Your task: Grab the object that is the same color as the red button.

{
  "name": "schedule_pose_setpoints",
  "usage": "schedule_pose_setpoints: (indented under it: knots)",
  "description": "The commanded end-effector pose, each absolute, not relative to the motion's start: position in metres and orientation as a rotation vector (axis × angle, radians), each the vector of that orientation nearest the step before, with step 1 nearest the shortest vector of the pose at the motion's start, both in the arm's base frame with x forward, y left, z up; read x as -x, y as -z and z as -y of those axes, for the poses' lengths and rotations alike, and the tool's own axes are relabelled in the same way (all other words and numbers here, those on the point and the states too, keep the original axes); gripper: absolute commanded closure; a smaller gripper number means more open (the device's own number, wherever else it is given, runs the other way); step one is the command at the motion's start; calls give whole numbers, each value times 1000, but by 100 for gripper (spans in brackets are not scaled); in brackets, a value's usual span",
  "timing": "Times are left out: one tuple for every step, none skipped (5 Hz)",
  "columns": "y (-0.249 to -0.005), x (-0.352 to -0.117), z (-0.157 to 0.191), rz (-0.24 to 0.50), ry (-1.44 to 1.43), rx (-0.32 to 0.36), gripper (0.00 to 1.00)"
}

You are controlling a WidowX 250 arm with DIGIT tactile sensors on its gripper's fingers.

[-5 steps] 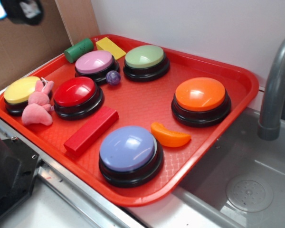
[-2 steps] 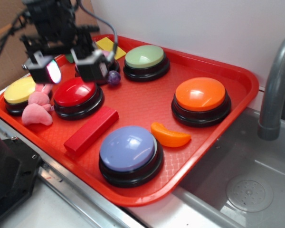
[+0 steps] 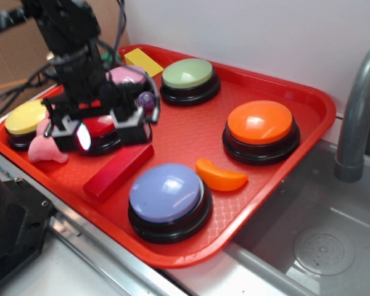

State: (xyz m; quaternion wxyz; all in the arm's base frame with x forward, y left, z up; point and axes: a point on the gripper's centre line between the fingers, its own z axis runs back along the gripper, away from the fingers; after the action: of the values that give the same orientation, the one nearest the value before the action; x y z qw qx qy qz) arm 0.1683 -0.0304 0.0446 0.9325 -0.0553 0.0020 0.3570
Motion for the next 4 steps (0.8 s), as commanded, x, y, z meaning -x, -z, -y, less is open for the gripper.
schedule_pose_setpoints:
  knots:
    - [-13,-175,33,7,-769,120,0]
    - [-8,-173,38,27,-760,115,0]
    - [-13,-173,38,45,-750,129,100]
    - [-16,-176,37,34,-722,117,100]
